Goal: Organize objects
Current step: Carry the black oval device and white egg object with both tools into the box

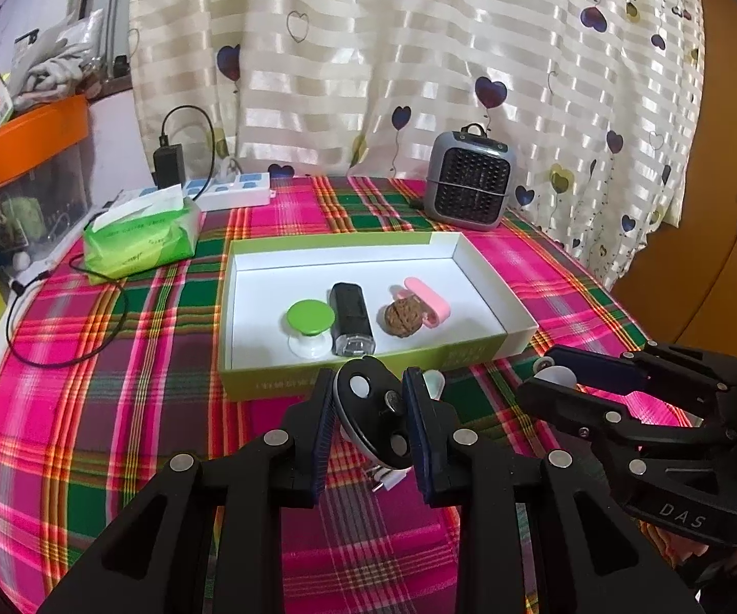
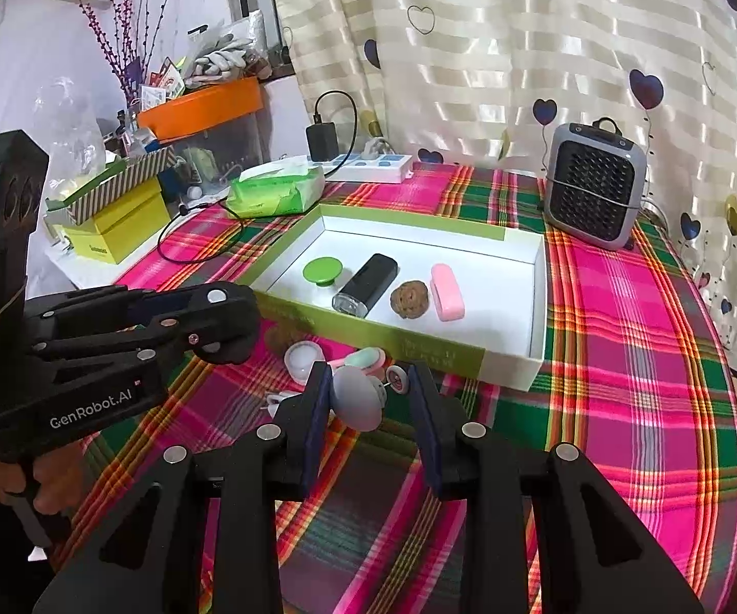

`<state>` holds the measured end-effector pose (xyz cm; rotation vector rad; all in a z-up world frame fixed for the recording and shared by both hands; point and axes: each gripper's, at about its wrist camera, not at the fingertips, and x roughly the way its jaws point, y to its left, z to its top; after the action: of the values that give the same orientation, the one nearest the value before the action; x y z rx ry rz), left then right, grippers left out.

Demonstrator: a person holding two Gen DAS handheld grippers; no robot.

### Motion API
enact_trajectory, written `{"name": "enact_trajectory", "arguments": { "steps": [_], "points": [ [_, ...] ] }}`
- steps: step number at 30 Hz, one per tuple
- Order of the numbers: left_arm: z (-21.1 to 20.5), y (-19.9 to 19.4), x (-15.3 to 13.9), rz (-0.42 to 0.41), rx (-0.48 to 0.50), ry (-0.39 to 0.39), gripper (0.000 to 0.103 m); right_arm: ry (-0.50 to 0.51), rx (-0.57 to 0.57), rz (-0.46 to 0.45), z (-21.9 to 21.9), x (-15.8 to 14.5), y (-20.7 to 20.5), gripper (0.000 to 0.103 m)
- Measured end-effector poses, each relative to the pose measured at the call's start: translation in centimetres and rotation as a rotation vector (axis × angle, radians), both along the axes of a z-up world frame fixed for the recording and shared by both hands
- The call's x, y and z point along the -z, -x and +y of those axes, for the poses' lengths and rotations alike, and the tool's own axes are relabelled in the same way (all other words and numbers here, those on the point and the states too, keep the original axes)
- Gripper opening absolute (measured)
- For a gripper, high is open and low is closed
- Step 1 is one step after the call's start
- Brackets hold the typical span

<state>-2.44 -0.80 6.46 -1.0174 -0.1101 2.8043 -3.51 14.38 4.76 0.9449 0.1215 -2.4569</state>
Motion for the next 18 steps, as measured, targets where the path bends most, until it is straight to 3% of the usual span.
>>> {"name": "enact_trajectory", "arguments": {
  "steps": [18],
  "points": [
    [0.1, 2.7, 0.0, -0.011, -0.011, 0.016, 0.024, -0.017, 0.012, 0.000, -0.4, 0.0, 2.9, 0.032]
  ]
}}
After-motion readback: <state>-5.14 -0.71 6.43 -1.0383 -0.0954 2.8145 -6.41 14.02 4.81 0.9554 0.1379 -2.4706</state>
